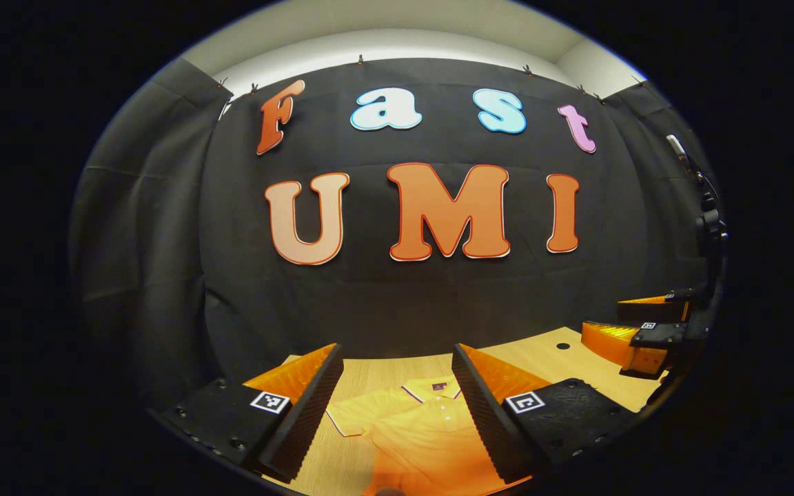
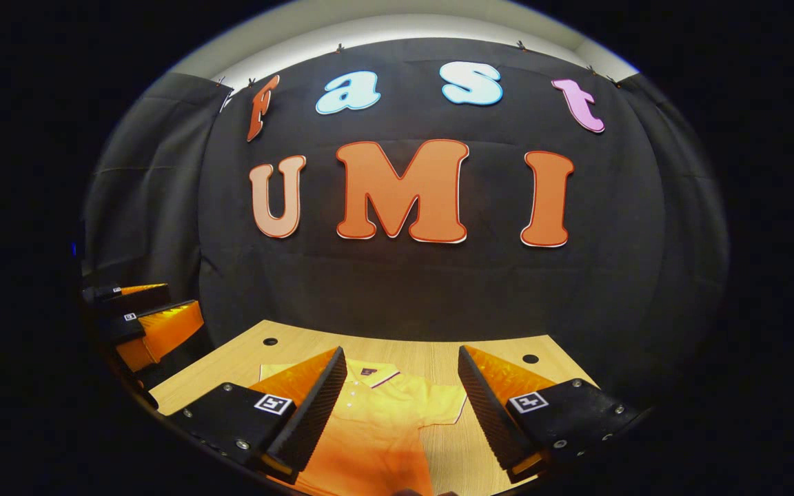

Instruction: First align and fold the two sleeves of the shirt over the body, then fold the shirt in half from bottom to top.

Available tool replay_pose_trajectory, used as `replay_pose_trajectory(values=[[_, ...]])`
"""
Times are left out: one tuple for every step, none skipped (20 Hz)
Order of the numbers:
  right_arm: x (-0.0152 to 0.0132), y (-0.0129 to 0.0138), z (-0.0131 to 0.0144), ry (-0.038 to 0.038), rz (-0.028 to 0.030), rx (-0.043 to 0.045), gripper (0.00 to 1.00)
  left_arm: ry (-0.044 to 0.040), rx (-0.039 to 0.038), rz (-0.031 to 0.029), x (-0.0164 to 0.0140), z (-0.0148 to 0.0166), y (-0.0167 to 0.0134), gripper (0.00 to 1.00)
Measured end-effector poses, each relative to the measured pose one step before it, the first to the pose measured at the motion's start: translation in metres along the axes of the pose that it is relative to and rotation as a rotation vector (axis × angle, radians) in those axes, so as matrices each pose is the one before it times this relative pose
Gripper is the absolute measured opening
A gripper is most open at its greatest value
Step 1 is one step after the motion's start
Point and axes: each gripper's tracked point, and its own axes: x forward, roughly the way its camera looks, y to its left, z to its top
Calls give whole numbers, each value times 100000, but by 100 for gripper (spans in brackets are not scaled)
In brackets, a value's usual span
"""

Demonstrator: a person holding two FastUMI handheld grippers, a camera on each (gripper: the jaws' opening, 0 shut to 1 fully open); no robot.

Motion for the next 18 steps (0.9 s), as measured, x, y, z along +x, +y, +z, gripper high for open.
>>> replay_pose_trajectory(values=[[184,-178,-213,533,-119,-324,98,540,-1011,-562,92,-423,-216,98],[203,78,-206,363,679,-590,98,314,-294,36,370,-237,-128,98],[481,-171,-94,1133,-361,-729,98,806,436,117,482,-158,-52,98],[463,-171,153,689,277,-218,98,1279,639,28,518,-141,-97,97],[611,-125,217,964,-200,-176,98,1221,133,-228,493,-357,-185,98],[636,-70,325,686,149,282,98,1580,-1058,-396,546,-214,-171,98],[804,-69,408,909,-542,659,98,2236,-2802,-1099,749,-27,-277,98],[840,258,380,2120,791,2418,98,3506,-3881,-1053,625,-140,-244,98],[499,1129,948,-399,4934,2837,98,-831,-2946,-1576,587,462,-71,98],[671,359,1410,-3238,1925,1000,99,-3511,90,1629,361,1272,847,98],[401,-598,1053,-3963,-1938,976,99,-2988,2469,3085,208,1449,1177,98],[411,-808,148,-1246,-3000,398,98,-2064,3037,2892,-28,902,928,98],[300,-594,-236,254,-1877,-431,98,-2262,2429,1104,-339,677,19,98],[197,-423,-488,626,-2096,-1333,98,-2358,1685,538,-440,742,242,98],[38,-248,-358,194,-374,-1338,99,-2563,178,80,-343,454,148,98],[45,-422,-231,52,-1743,-1764,98,-1435,-243,284,-321,191,259,98],[111,-367,-531,1106,-1618,-1452,98,-360,-322,-228,-499,-65,70,98],[57,-359,-762,2329,-1977,-1423,99,-421,626,-918,-407,22,-27,96]])
